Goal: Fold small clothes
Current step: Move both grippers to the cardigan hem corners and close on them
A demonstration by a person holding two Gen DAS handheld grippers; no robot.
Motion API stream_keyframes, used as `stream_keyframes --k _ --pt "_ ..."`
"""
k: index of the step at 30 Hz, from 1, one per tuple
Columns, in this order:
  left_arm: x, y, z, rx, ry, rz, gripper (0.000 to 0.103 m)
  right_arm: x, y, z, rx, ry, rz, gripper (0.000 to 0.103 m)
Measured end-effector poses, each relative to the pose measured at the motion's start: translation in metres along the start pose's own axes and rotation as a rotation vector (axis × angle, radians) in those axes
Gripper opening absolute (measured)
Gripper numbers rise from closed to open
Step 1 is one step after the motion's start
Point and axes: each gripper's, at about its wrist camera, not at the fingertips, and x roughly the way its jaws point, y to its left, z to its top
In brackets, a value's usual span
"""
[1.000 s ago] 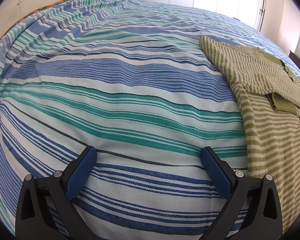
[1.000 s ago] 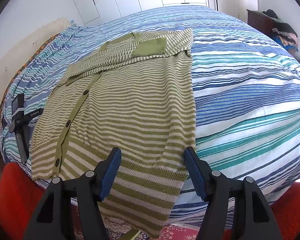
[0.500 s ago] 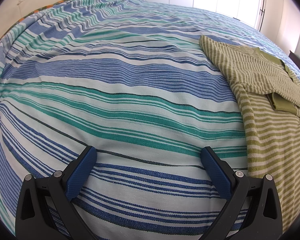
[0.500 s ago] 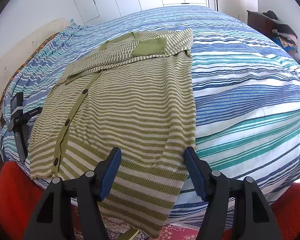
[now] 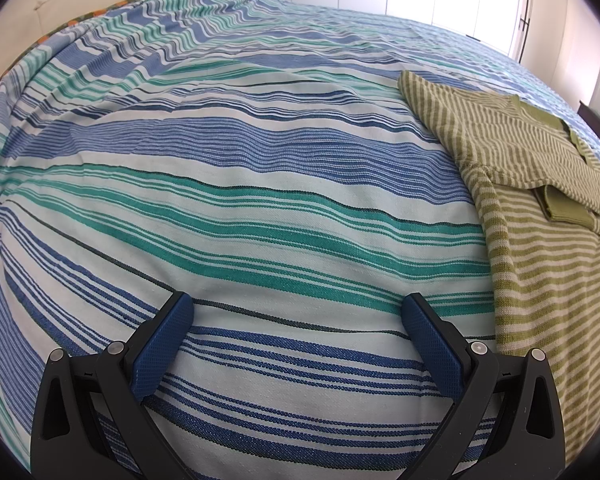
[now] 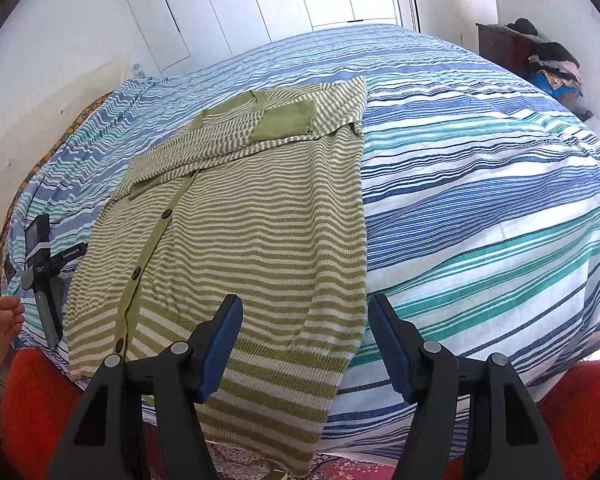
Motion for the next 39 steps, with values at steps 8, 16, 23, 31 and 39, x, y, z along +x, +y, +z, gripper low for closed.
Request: stream_keyframes --k 8,16,23,31,39 --pt "-0.001 -0.001 -0.002 0.000 -0.013 0.005 0.103 0.002 0.003 0.001 -0.014 0.004 -0.008 0.065" --pt "0.003 -0.003 0.002 -0.006 0.015 0.003 0.103 0.000 -0.002 0.004 0.022 0.013 0.021 0.065" --pt "-0.055 0.028 -0.002 -0.085 0.216 -0.220 0.099 -0.004 -0.030 0.030 0.081 0.095 0.159 0.065" --pt "-0.117 -0.013 -0.114 -0.122 0.405 -0.681 0.098 0.028 -0.051 0.009 0.108 0.463 0.407 0.066" --pt "-0.108 -0.048 -0.129 -0.127 0.460 -0.806 0.063 0.058 -0.038 -0.007 0.218 0.520 0.633 0.047"
